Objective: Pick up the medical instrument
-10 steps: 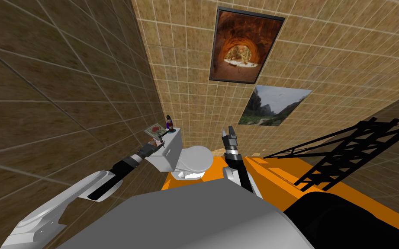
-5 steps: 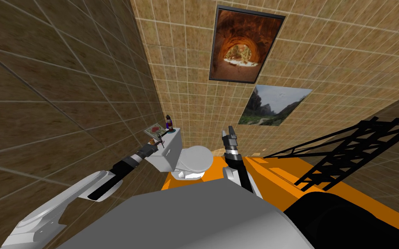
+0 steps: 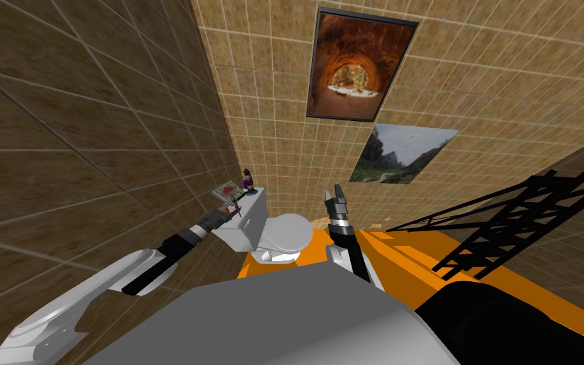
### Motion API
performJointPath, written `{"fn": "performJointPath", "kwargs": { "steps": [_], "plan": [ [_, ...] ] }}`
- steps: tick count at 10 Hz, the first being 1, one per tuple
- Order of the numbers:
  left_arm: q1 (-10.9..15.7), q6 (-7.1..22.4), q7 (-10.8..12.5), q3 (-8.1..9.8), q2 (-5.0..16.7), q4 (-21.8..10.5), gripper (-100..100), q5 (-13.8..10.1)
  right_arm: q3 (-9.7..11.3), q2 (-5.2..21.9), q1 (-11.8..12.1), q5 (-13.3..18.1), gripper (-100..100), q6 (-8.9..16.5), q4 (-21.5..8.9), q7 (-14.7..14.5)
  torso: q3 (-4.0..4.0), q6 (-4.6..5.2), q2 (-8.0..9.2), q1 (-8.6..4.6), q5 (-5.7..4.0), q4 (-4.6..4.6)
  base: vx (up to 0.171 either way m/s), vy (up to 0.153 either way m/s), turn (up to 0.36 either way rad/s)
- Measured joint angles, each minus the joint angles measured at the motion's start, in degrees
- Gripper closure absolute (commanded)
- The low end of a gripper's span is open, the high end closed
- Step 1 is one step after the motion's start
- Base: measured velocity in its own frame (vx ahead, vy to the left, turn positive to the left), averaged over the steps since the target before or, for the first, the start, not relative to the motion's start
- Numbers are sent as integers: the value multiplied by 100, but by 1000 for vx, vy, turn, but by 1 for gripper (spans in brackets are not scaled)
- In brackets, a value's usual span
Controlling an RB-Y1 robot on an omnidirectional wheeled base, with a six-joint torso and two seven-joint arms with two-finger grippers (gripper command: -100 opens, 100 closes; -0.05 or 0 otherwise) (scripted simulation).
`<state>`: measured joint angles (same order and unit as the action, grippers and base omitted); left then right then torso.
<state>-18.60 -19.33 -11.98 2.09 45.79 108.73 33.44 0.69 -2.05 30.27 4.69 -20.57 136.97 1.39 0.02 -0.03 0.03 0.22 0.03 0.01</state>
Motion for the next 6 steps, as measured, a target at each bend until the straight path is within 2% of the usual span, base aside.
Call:
{"fn": "performJointPath", "kwargs": {
  "steps": [1, 2, 3, 6],
  "plan": [
    [-5, 1, 18, 4, 10, 19, 0, -3, 0, 0, 0, 0, 0, 0, 0, 0, -1, 0, -1, -8, 0, -1, 0, 5, -1],
    [-4, 1, 16, 3, 9, 16, -100, -2, 0, 0, 0, 0, 0, 0, 0, 0, 0, 0, 0, -17, -2, -1, 0, 0, 0],
    [-4, 1, 16, 3, 9, 17, 100, -2, 1, -1, 0, 0, 0, 0, 0, 0, 0, 0, 0, -20, -3, 0, 0, 0, 0],
    [-4, 1, 16, 3, 9, 17, 100, -2, 1, -1, 0, 0, 0, 0, 0, 0, 0, 0, 1, -22, -4, 0, 0, 0, 0]
  ]
}}
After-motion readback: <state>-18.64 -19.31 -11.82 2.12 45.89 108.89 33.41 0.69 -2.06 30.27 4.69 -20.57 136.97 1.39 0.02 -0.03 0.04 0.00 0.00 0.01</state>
